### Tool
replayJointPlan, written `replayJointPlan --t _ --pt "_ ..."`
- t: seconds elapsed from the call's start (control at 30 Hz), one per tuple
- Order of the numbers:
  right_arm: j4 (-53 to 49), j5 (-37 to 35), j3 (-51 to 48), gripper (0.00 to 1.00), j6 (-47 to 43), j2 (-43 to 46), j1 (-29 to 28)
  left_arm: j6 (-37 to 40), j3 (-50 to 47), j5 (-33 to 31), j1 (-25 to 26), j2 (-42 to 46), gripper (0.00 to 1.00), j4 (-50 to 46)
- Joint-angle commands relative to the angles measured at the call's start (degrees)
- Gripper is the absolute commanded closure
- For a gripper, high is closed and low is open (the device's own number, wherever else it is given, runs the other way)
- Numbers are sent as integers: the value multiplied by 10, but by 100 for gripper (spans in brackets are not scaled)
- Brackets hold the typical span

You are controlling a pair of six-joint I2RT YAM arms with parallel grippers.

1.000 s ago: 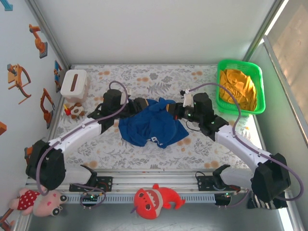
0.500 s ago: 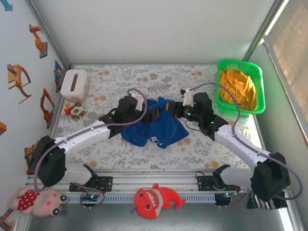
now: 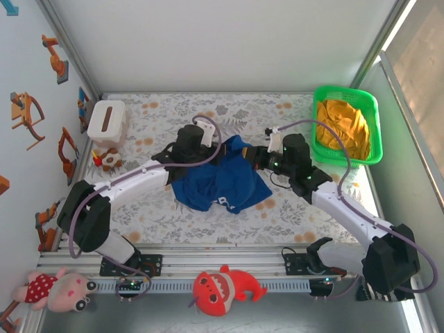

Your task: Fold the inside-out t-shirt

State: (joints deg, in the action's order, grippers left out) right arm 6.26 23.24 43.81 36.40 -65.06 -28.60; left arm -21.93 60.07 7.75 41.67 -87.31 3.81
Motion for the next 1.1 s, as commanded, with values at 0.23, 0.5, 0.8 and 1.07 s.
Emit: replayJointPlan --t 0.23,0.5,0.8,1.07 --pt "30 -22 -16 100 38 -90 68 -85 73 333 -64 89 100 -59" --pt "-36 -42 13 60 36 -88 68 -308 -2 428 -83 84 100 176" --pt "-141 -156 -45 55 38 114 1 -365 -12 428 -92 49 100 231" --pt "-171 -248 25 55 0 98 -112 -363 -9 425 -92 46 100 221"
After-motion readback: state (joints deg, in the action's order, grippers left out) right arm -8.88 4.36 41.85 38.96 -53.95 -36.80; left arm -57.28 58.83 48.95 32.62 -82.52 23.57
